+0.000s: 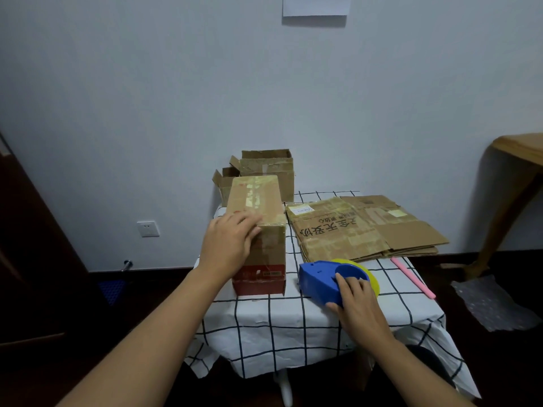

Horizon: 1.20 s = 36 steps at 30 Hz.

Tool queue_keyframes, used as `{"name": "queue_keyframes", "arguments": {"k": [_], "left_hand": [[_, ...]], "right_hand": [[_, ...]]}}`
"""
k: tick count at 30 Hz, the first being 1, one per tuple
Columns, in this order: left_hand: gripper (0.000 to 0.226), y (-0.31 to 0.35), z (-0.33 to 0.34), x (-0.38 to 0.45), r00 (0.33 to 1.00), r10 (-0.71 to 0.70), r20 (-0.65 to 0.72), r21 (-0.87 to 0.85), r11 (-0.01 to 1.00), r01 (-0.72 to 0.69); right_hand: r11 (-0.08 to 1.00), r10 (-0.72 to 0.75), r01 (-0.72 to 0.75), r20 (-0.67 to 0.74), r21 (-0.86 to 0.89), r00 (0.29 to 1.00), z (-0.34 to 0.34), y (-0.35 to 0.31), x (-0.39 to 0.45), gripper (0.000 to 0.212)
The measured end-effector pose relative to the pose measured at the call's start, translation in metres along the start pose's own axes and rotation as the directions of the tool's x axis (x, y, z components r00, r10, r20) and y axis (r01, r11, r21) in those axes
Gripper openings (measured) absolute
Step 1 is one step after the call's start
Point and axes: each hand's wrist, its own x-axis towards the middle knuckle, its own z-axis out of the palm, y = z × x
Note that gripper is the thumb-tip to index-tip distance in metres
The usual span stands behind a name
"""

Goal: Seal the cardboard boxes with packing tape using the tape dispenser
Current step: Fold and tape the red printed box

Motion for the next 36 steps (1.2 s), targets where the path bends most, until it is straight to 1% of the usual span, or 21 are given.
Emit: {"name": "queue_keyframes", "arguments": {"k": [2,3,5,7,9,11,12,14,15,17,19,20,22,24,26,28,30,32,34,36], "left_hand": [[0.021,-0.002,-0.001,0.001,1.0,-0.001,-0.022,-0.014,1.0,0.001],[0.019,-0.003,0.0,0.001,0.999,0.005,-0.036,-0.019,1.0,-0.005],[0.019,-0.006,0.002,-0.001,0.998,-0.003,-0.055,-0.016,1.0,0.002],[0.02,-0.008,0.005,-0.002,0.997,-0.017,-0.072,-0.007,1.0,0.017],[0.021,-0.007,0.007,-0.002,0.997,-0.021,-0.078,-0.01,1.0,0.02],[0.023,-0.006,0.007,-0.001,0.997,-0.03,-0.074,-0.03,0.999,0.027],[0.025,-0.007,0.007,-0.001,0.997,-0.034,-0.073,-0.043,0.999,0.031],[0.024,-0.011,0.006,-0.001,0.997,-0.022,-0.069,-0.063,0.998,0.018],[0.023,-0.013,0.005,-0.002,0.998,-0.017,-0.065,-0.068,0.998,0.012],[0.022,-0.015,0.004,-0.002,0.998,-0.027,-0.054,-0.06,0.998,0.024],[0.022,-0.015,0.004,-0.001,0.998,-0.042,-0.052,-0.05,0.998,0.04],[0.022,-0.014,0.004,-0.001,0.998,-0.045,-0.053,-0.053,0.998,0.043],[0.024,-0.014,0.005,-0.001,0.998,-0.053,-0.045,-0.082,0.995,0.049],[0.026,-0.016,0.004,-0.002,0.996,-0.075,-0.039,-0.131,0.989,0.069],[0.026,-0.019,0.003,-0.002,0.995,-0.091,-0.035,-0.176,0.981,0.084],[0.026,-0.023,0.001,-0.001,0.998,-0.068,-0.01,-0.214,0.975,0.064],[0.03,-0.029,0.0,-0.003,0.998,-0.058,-0.002,-0.259,0.964,0.055],[0.034,-0.036,0.0,-0.008,0.988,-0.15,-0.031,-0.333,0.934,0.131],[0.036,-0.04,0.002,-0.015,0.962,-0.27,-0.026,-0.434,0.87,0.233],[0.035,-0.039,0.003,-0.018,0.957,-0.291,-0.003,-0.491,0.834,0.252]], "right_hand": [[0.999,-0.029,0.03,0.026,-0.018,0.999,0.005,0.004,-0.004,0.071],[1.0,-0.02,0.021,0.071,-0.012,0.997,0.006,0.005,-0.004,0.069],[0.999,0.034,-0.039,0.209,0.02,0.977,0.003,0.004,-0.001,0.066],[0.999,0.05,-0.045,0.332,-0.022,0.942,-0.003,0.003,0.007,0.061],[0.997,0.058,-0.033,0.365,-0.074,0.929,-0.016,-0.002,0.021,0.056],[0.997,0.074,-0.063,0.3,-0.048,0.951,-0.032,-0.01,0.041,0.052],[0.995,0.086,-0.097,0.23,0.036,0.969,-0.041,-0.017,0.053,0.049],[0.946,0.119,-0.142,0.094,0.291,0.988,-0.059,-0.033,0.079,0.045],[0.911,0.114,-0.125,0.053,0.392,0.992,-0.067,-0.042,0.091,0.047],[0.872,0.051,-0.048,0.007,0.487,0.999,-0.077,-0.062,0.113,0.057],[0.871,-0.04,0.049,-0.03,0.489,0.999,-0.08,-0.079,0.13,0.064],[0.878,-0.083,0.095,-0.047,0.469,0.995,-0.081,-0.085,0.136,0.063],[0.892,-0.159,0.174,-0.07,0.416,0.985,-0.078,-0.092,0.147,0.051],[0.893,-0.228,0.251,-0.106,0.373,0.968,-0.073,-0.096,0.153,0.032],[0.883,-0.259,0.299,-0.155,0.361,0.953,-0.067,-0.097,0.155,0.02],[0.884,-0.258,0.305,-0.173,0.354,0.95,-0.065,-0.097,0.156,0.016],[0.889,-0.241,0.278,-0.145,0.363,0.96,-0.065,-0.097,0.158,0.017],[0.896,-0.231,0.251,-0.098,0.367,0.968,-0.068,-0.098,0.159,0.02],[0.903,-0.244,0.251,-0.066,0.347,0.968,-0.071,-0.099,0.161,0.022],[0.921,-0.274,0.271,-0.031,0.281,0.961,-0.076,-0.103,0.164,0.025]]}}
